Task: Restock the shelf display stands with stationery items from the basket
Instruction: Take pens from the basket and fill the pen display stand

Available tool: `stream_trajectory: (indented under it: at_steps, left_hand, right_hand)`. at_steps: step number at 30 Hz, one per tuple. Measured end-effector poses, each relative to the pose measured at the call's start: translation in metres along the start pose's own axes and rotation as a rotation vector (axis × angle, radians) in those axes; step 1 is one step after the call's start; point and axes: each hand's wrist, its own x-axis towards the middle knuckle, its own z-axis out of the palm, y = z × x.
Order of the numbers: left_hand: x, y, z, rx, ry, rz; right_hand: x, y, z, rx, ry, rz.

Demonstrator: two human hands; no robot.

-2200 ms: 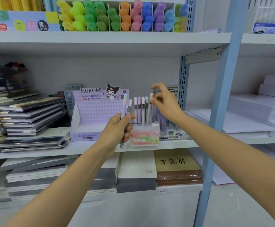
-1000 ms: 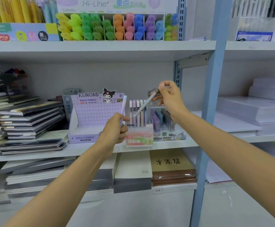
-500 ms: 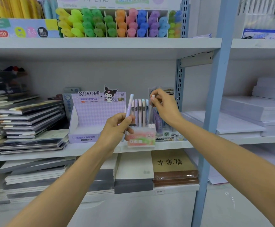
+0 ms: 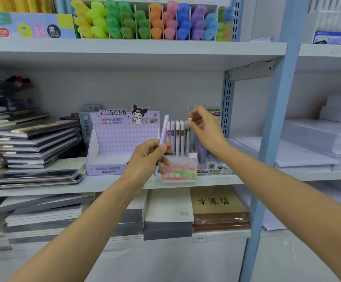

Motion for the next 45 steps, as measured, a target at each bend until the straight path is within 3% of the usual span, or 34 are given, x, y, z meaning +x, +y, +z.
stream_trajectory:
  at_steps: [5,8,12,16,20,26,33,37,42,45]
  left_hand:
    - [0.001,-0.001,-0.001,0.002,-0.007,-0.005]
    - [0.002,0.0,-0.001,-0.001,-0.009,-0.009]
    - [0.001,0.0,0.0,0.022,0.011,0.014]
    - [-0.001,0.002,0.003,0.048,0.029,0.057]
    - [-0.005,0.01,0.004,0.057,0.042,0.093]
    - [-0.006,0.023,-0.007,-0.189,0.229,0.162]
    - [-0.007,0.03,0.001,-0.5,0.301,0.178]
    - [-0.008,0.03,0.001,-0.325,0.277,0.218]
    - [-0.01,0.027,0.001,0.005,0.199,0.333]
    - [-0.01,0.027,0.006,0.141,0.153,0.392]
  right_hand:
    - [0.001,0.006,0.005,-0.193,-0.073,0.049]
    - [-0.001,0.006,0.002,-0.177,-0.101,0.094]
    - [-0.005,-0.011,-0.009,0.074,-0.009,0.063]
    - [-0.009,-0.04,-0.016,0.545,-0.176,0.083]
    - [-0.011,-0.051,-0.019,0.598,-0.26,0.052]
    - [-0.016,-0.047,-0.03,0.82,-0.107,0.187]
    - [-0.03,-0.044,-0.028,0.92,-0.324,0.235]
    - [-0.034,-0.041,-0.028,0.763,-0.514,0.189]
    - [-0.029,-0.06,-0.026,0.566,-0.32,0.023]
    - [-0.023,-0.071,-0.023,0.468,-0.333,-0.052]
